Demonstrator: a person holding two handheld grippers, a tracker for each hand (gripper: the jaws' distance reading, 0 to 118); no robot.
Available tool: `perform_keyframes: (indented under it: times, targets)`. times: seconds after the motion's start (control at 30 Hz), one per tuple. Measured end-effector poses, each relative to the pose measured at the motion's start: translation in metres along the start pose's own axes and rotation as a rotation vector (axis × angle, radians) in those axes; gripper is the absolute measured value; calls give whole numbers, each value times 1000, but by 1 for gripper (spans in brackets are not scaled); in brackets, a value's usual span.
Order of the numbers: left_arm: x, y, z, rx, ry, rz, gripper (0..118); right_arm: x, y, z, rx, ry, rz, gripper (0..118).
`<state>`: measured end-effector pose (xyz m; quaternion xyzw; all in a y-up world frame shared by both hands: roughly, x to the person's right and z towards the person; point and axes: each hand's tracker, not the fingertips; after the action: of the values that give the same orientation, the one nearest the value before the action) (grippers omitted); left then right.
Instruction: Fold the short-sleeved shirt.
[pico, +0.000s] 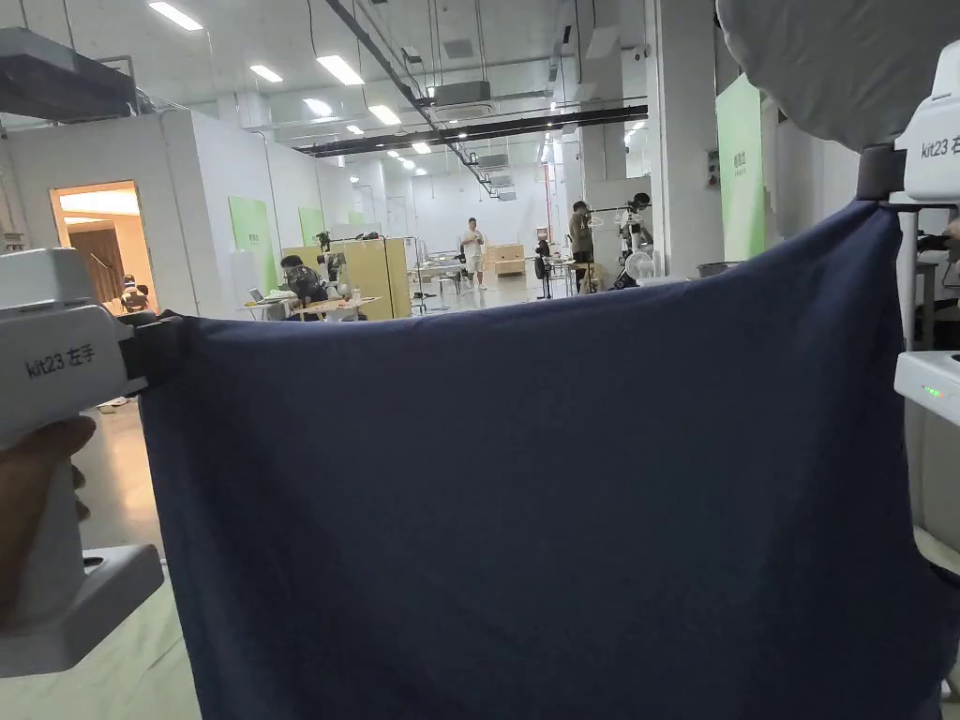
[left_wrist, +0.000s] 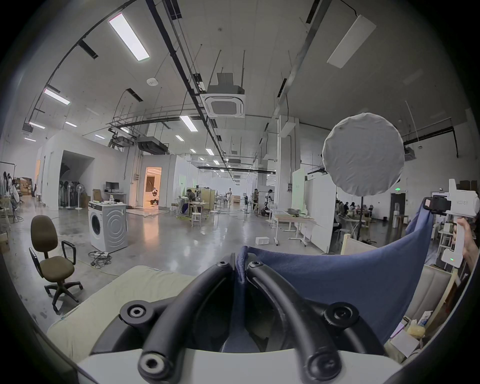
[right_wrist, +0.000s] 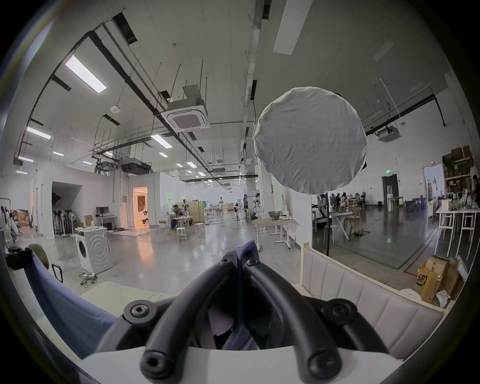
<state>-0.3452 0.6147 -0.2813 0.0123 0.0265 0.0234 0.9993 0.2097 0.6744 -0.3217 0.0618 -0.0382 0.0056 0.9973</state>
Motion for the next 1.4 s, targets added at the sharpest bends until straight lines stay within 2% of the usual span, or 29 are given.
perform_keyframes:
  times: [0.13, 0.23, 0.3, 0.5, 0.63, 0.77, 0.87, 1.0, 1.1, 1.2, 1.23, 1.37, 1.4]
  targets:
    - [5, -8, -31, -20, 26, -18, 7, -4, -2, -16, 8, 3, -1, 2]
    - [7, -15, -52, -28, 24, -12, 7, -10, -5, -32, 10, -7, 37, 2]
    - [3, -19, -70, -42, -28, 16, 7, -16, -7, -43, 7, -15, 62, 2]
    - [-3, -39, -124, -86, 10, 70, 7, -31, -19, -88, -8, -25, 103, 2]
    - [1, -49, -158, -121, 15, 28, 7, -48, -33, -115, 21, -30, 120, 2]
    - [7, -59, -184, -123, 49, -21, 6, -62, -39, -144, 25, -56, 191, 2]
    - [5, -65, -197, -70, 14, 45, 6, -65, -41, -162, 30, -71, 178, 2]
    - [11, -70, -230, -98, 67, 22, 6, -64, -43, -198, 0, -73, 125, 2]
    - [19, -69, -251, -102, 55, 1, 6, -66, -44, -216, 18, -82, 181, 2]
    - [24, -69, -262, -87, 49, -62, 6, -65, -44, -216, 13, -88, 176, 2]
    - [26, -70, -268, -95, 59, -61, 6, -65, -47, -229, -32, -43, 163, 2]
    - [37, -94, -276, -59, 46, -4, 6, -56, -84, -245, -111, -19, 71, 2]
    - [39, -112, -273, -71, 44, -10, 6, -53, -100, -252, -120, 0, 86, 2]
